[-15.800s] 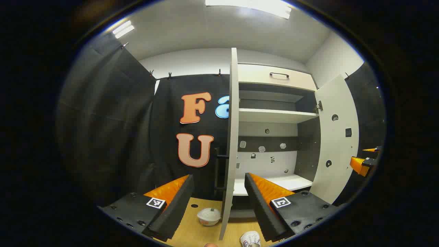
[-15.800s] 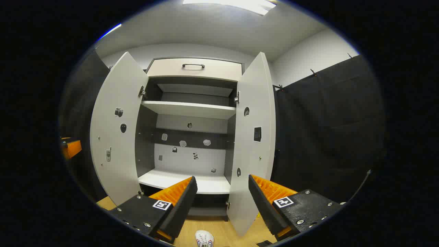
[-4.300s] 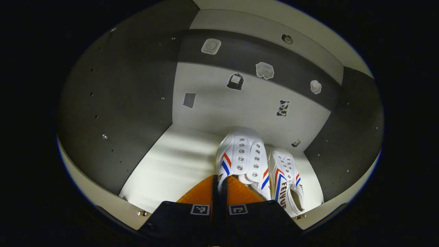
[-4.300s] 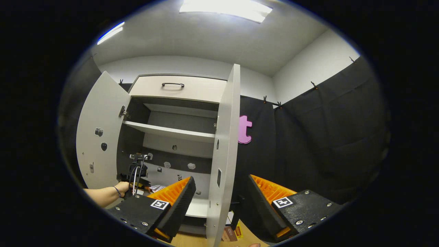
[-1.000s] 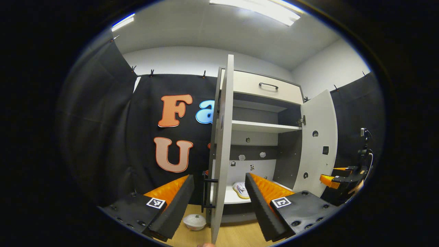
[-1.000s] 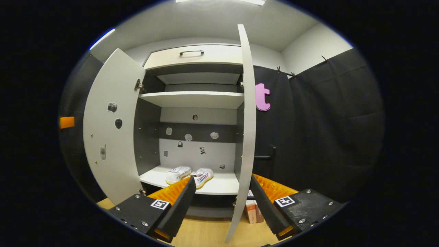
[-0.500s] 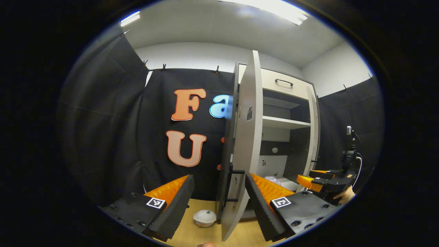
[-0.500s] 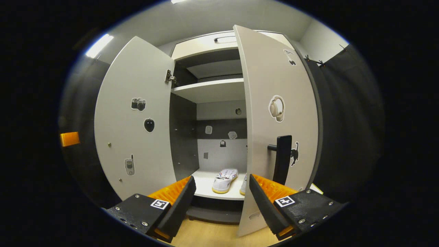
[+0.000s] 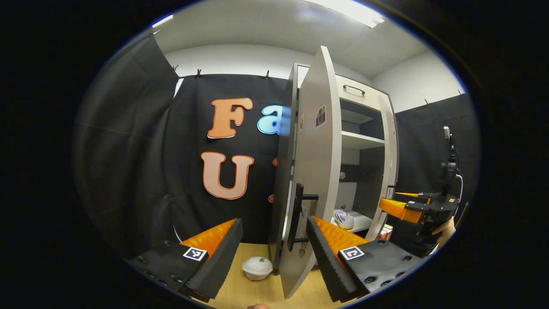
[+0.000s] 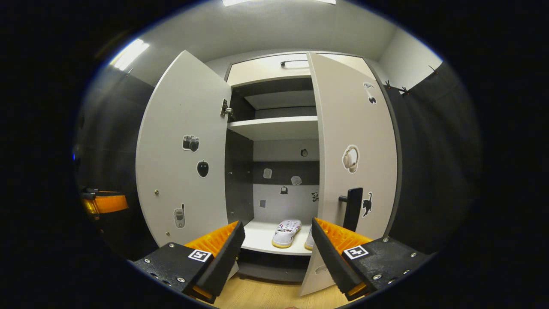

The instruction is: Grab one shoe with the right hand and put it into the shoe cabinet, grab the other shoe with the left hand and put it into the shoe cabinet; then close the right door with the right hand and the left door with the left hand.

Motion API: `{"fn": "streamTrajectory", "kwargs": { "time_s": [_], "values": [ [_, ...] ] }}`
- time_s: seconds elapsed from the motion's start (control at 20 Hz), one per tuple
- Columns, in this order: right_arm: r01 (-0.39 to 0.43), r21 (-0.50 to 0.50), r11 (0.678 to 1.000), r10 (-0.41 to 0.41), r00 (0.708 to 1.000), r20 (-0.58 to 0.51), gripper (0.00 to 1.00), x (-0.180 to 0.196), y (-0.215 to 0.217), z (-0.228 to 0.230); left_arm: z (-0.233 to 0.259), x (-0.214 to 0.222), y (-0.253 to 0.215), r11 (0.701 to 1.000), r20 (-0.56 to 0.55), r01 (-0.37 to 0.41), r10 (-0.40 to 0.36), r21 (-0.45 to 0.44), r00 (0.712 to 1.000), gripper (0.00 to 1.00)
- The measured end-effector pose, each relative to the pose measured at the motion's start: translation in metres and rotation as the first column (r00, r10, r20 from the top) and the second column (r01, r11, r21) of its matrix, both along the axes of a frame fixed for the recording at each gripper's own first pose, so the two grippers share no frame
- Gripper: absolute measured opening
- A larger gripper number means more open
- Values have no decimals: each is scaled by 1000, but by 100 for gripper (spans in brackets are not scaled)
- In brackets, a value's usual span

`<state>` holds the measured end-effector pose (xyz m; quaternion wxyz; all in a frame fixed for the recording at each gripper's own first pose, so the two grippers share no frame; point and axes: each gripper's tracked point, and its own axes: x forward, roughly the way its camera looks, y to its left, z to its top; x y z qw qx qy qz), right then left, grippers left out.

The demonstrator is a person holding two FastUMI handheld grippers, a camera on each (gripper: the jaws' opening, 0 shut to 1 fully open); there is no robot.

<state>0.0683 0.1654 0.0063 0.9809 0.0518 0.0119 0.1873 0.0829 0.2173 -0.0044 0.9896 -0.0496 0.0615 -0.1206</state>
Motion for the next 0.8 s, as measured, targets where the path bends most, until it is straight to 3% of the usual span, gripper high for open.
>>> {"fn": "streamTrajectory", "kwargs": {
  "time_s": [0.2, 0.25, 0.35, 0.5, 0.55, 0.75, 0.8],
  "values": [
    [57, 3, 998, -57, 998, 29, 96, -13, -33, 14, -13, 16, -13, 1000, -22, 27, -27, -6, 999, 97],
    [73, 8, 997, -73, 997, 35, 100, -16, -43, 17, -16, 18, -16, 1000, -26, 31, -31, -4, 999, 94],
    [103, 15, 995, -103, 994, 47, 96, -20, -60, 22, -22, 20, -21, 999, -41, 41, -40, 5, 998, 94],
    [133, 24, 991, -134, 990, 50, 96, -27, -79, 26, -23, 20, -24, 999, -42, 33, -32, 16, 999, 99],
    [135, 32, 990, -137, 989, 48, 96, -29, -83, 27, -26, 22, -30, 999, -64, 45, -45, -2, 997, 94],
    [150, 49, 987, -153, 987, 56, 96, -33, -92, 30, -31, 23, -73, 989, -84, 143, -146, -46, 986, 94],
    [152, 49, 987, -155, 986, 56, 96, -34, -95, 29, -29, 24, -82, 987, -77, 156, -159, -37, 984, 99]
  ]
}}
